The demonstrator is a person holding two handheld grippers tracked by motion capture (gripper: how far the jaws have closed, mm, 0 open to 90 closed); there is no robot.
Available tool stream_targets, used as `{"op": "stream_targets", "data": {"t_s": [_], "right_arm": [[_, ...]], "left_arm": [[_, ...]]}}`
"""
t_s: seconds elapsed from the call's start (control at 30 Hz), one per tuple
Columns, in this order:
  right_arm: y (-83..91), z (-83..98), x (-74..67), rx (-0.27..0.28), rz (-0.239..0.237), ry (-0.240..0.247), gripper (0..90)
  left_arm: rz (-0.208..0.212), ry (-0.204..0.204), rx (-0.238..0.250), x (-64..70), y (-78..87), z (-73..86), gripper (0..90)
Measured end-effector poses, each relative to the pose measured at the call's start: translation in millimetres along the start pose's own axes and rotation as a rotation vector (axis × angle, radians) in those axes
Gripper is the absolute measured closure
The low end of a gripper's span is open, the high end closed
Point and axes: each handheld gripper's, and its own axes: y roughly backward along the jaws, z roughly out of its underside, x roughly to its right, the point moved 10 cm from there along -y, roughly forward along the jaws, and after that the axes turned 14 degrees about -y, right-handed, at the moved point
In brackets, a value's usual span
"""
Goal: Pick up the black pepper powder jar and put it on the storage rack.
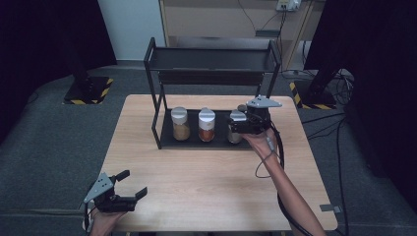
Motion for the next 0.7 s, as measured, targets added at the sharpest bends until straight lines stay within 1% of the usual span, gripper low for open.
{"op": "stream_targets", "data": {"t_s": [0.07,0.17,0.33,0.53,0.7], "right_arm": [[3.5,1.3,-2.5,-0.006,-0.015,-0.001,6.3],[10.1,3.8,-6.1,-0.007,-0.031,0.010,6.1],[23.3,8.3,-8.3,-0.009,-0.056,0.016,5.6],[42.8,13.5,-10.0,0.002,-0.064,0.027,4.9],[63.1,18.5,-10.0,0.016,-0.069,0.032,4.9]], "left_arm": [[0.001,0.000,0.003,-0.1,0.0,0.2,0.5],[0.004,-0.006,-0.002,0.3,-0.3,0.0,0.5],[0.006,-0.005,-0.002,1.0,-0.3,0.0,0.5],[0.007,-0.005,-0.001,1.1,-0.2,-0.1,0.5],[0.007,-0.005,0.000,1.2,0.0,0.0,0.5]]}}
